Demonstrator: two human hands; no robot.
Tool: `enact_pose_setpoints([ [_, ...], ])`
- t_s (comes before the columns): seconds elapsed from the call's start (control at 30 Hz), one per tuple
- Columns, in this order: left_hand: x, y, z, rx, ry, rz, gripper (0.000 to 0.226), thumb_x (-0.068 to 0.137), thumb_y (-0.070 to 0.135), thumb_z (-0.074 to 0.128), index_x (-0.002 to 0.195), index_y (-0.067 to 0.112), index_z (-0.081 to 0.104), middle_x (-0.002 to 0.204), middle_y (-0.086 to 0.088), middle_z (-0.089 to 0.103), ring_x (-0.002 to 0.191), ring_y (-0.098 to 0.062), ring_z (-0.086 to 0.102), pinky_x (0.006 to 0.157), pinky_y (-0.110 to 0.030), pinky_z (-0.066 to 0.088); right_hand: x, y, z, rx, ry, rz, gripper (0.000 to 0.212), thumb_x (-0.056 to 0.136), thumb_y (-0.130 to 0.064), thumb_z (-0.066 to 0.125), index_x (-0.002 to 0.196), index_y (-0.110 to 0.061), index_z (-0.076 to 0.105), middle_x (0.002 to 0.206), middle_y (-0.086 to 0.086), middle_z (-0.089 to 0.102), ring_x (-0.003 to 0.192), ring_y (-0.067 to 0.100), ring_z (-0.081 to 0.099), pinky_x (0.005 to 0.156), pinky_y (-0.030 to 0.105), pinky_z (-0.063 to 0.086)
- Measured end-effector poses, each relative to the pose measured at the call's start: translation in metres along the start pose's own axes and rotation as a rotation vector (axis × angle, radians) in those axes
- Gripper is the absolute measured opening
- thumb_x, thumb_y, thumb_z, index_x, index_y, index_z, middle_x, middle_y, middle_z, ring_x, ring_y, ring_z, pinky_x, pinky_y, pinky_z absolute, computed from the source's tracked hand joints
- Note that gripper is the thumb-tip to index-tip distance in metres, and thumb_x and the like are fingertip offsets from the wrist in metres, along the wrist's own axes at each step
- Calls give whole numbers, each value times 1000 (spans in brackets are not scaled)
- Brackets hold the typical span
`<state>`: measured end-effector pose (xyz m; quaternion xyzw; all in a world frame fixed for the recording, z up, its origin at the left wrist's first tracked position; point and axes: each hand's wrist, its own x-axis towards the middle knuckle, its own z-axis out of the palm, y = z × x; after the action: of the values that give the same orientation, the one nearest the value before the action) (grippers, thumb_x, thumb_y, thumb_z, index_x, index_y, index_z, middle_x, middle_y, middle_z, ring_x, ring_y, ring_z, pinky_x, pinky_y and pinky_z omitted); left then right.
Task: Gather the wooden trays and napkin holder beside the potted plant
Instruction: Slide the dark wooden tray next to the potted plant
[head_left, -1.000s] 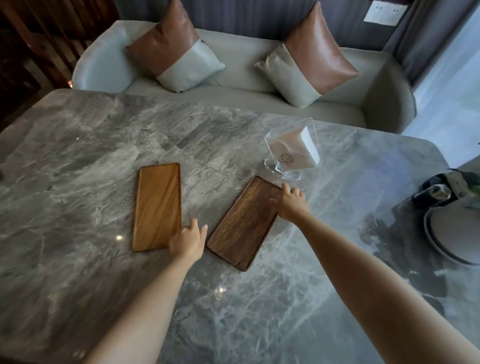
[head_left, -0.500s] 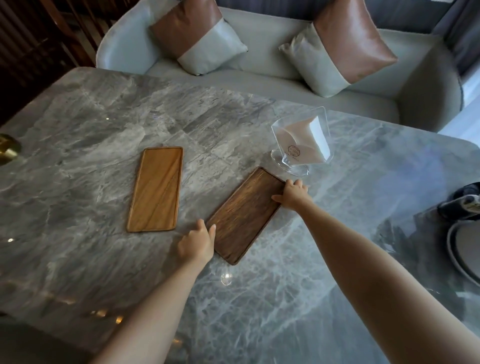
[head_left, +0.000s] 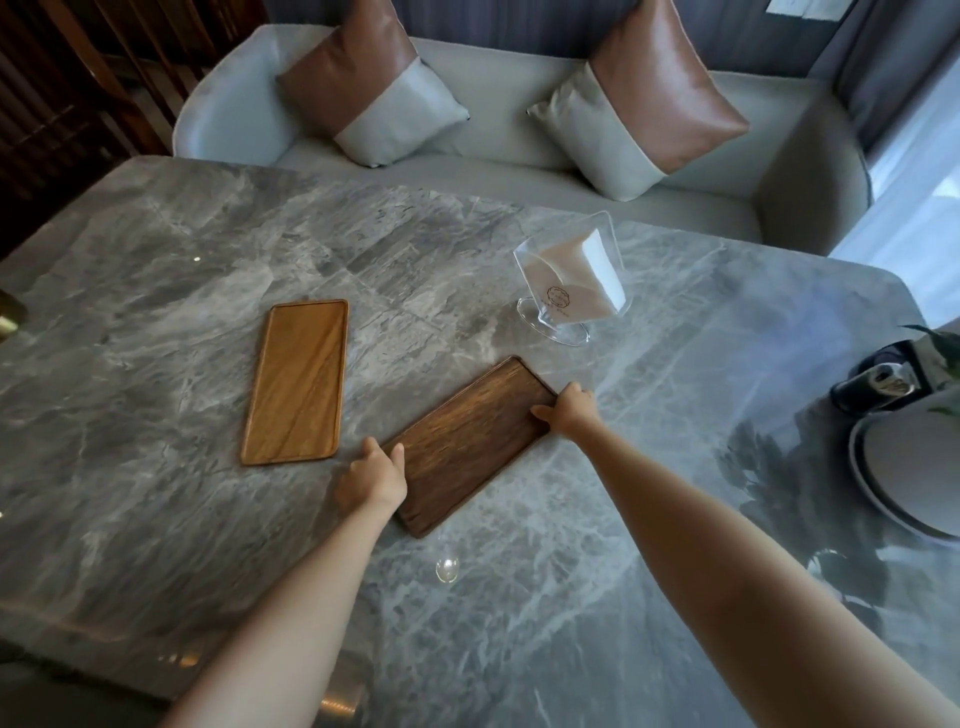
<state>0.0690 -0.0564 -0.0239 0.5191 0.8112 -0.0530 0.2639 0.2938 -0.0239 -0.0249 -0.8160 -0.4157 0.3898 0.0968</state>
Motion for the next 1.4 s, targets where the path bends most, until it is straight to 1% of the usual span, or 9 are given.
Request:
enact_pose_setpoints([
  [0.2, -3, 10, -5, 8, 9, 45, 44, 100, 39, 27, 130, 9, 38, 127, -23, 57, 117, -41, 54, 95, -48, 43, -19, 28, -9, 87, -7, 16, 26, 90, -25, 57, 92, 0, 54, 108, 23, 59, 92, 29, 55, 80, 38, 45],
  [0.27, -6, 19, -7, 19, 12, 72, 44, 101, 39, 27, 132, 10, 37, 128, -22, 56, 118, -40, 54, 95, -47, 44, -27, 42, -14, 139, -6, 51, 27, 91, -24, 55, 75, -5, 44, 88, 17, 55, 85, 31, 57, 75, 37, 50],
  [0.37, -1, 35, -6, -35, 10, 132, 44, 100, 40, 30, 130, 9, 39, 129, -24, 53, 119, -41, 51, 99, -50, 43, -41, 62, -27, 132, -6, 94, 23, 93, -18, 52, 75, -4, 48, 59, 5, 45, 57, 21, 53, 42, 14, 43],
  [0.43, 2, 51, -3, -71, 1, 189, 43, 99, 40, 32, 127, 8, 40, 129, -24, 53, 122, -40, 48, 99, -50, 44, -48, 79, -35, 180, 7, 129, 32, 93, -20, 53, 65, -4, 48, 53, 5, 44, 52, 20, 51, 42, 18, 40],
  [0.6, -10, 105, 3, -56, -2, 352, 42, 98, 38, 38, 124, 7, 45, 129, -28, 49, 123, -42, 46, 103, -46, 39, -69, 127, -54, 295, 83, 177, 42, 92, -21, 54, 54, -12, 39, 53, 9, 50, 46, 21, 50, 44, 27, 45],
  [0.8, -46, 172, 22, 77, -25, 541, 45, 97, 41, 38, 133, 13, 44, 138, -22, 42, 130, -38, 38, 107, -46, 34, -106, 178, -73, 566, 152, 280, 14, 93, -14, 52, 82, -9, 44, 72, 10, 56, 42, 17, 55, 31, 21, 49],
  [1.0, -82, 233, 47, 208, -83, 730, 49, 98, 40, 36, 140, 16, 39, 146, -19, 38, 136, -37, 32, 111, -47, 29, -129, 222, -78, 765, 197, 380, 22, 93, -9, 52, 74, -12, 40, 70, 9, 55, 34, 14, 56, 32, 24, 52],
  [1.2, -110, 291, 73, 298, -168, 901, 53, 98, 38, 38, 148, 21, 28, 153, -16, 31, 141, -36, 26, 114, -47, 26, -144, 254, -71, 935, 203, 456, 14, 93, -8, 52, 85, -7, 39, 66, 12, 54, 29, 10, 57, 33, 23, 52],
  [1.4, -133, 336, 105, 345, -219, 997, 53, 98, 32, 41, 147, 18, 29, 151, -13, 34, 138, -35, 32, 113, -44, 30, -144, 270, -66, 1088, 253, 532, 21, 93, -6, 51, 76, -8, 39, 60, 15, 55, 28, 9, 57, 31, 21, 50],
])
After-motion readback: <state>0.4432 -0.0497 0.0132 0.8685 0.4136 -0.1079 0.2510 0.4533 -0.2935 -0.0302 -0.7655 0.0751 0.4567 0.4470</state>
